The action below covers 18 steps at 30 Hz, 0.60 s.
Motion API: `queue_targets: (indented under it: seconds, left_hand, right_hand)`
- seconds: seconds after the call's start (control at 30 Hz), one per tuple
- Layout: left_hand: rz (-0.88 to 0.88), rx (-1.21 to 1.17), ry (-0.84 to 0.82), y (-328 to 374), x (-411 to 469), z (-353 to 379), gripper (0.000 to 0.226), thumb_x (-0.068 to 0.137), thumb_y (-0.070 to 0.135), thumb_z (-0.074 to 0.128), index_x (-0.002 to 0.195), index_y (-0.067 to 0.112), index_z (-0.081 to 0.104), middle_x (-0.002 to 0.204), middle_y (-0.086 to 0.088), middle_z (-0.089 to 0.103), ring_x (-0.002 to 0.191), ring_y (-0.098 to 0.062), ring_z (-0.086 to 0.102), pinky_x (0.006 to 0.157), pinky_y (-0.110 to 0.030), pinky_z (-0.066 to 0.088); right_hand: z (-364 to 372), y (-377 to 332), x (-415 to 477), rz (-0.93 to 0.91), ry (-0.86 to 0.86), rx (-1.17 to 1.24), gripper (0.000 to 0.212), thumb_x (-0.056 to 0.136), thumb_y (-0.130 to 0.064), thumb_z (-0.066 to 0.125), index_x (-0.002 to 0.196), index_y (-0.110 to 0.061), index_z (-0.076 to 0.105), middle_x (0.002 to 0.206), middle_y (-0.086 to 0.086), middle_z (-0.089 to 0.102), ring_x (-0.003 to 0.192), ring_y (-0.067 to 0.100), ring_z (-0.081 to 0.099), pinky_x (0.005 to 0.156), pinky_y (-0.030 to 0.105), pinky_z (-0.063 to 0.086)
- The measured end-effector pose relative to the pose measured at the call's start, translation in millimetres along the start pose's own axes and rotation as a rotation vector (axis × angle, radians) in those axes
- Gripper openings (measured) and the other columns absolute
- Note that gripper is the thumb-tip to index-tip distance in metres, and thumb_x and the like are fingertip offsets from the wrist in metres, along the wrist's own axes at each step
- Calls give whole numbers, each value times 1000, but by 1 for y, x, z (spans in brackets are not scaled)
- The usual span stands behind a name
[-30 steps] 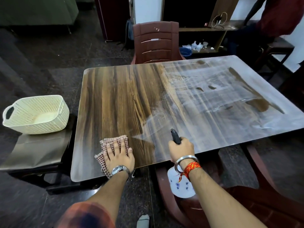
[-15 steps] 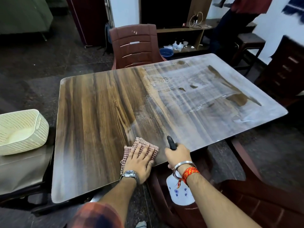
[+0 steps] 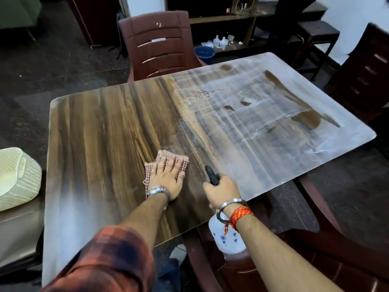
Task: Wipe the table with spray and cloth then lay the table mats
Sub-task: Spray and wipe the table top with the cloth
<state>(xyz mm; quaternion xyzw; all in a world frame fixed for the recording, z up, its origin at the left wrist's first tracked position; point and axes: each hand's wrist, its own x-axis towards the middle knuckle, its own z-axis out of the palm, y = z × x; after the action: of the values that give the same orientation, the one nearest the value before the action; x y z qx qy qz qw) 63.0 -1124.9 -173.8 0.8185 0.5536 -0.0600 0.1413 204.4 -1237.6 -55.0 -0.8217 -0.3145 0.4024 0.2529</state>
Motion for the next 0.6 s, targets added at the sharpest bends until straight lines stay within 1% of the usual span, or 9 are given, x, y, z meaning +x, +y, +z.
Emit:
queue_targets:
  seconds: [0.07, 0.13, 0.2, 0.33, 0.43, 0.6]
  left_hand:
    - [13, 16, 11, -5, 33, -6, 56, 99, 53, 15, 153, 38, 9, 162, 10, 0, 148, -17, -7, 119, -42, -6]
    - [29, 8, 38, -9, 61, -11, 56, 99, 53, 16, 152, 37, 12, 162, 10, 3, 149, -18, -4, 119, -43, -4]
    - [48, 5, 35, -10, 95, -18, 57, 98, 54, 16, 152, 38, 13, 162, 10, 5, 149, -19, -3, 119, -43, -3]
    - [90, 30, 32, -10, 158, -31, 57, 98, 54, 16, 152, 38, 14, 162, 9, 7, 149, -20, -1, 119, -45, -3]
    - [124, 43, 35, -4, 196, -39, 57, 98, 54, 15, 152, 37, 14, 162, 9, 7, 149, -20, -1, 119, -45, -3]
    - [163, 88, 31, 3, 222, -44, 57, 98, 54, 13, 153, 36, 13, 162, 9, 5, 149, -22, -1, 119, -46, -3]
  right_hand:
    - [-2, -11, 20, 25, 9, 1, 18, 82, -29, 57, 86, -12, 58, 81, 14, 70, 54, 30, 71, 45, 29, 55]
    - [-4, -21, 39, 44, 16, -16, 18, 83, -30, 57, 86, -12, 58, 79, 12, 70, 51, 27, 69, 40, 20, 47]
    - [-8, -33, 61, 58, 26, -31, 15, 83, -28, 56, 82, -14, 57, 75, 11, 68, 50, 25, 68, 38, 16, 41]
    - [-13, -52, 93, 99, 31, -22, 12, 84, -27, 55, 82, -16, 58, 82, 13, 70, 57, 27, 71, 45, 20, 45]
    - [-16, -56, 110, 133, 53, -3, 11, 85, -27, 55, 79, -19, 56, 85, 12, 69, 57, 27, 71, 42, 20, 45]
    - [-21, -53, 116, 189, 85, 31, 13, 83, -26, 53, 81, -14, 57, 77, 8, 67, 50, 25, 70, 40, 18, 40]
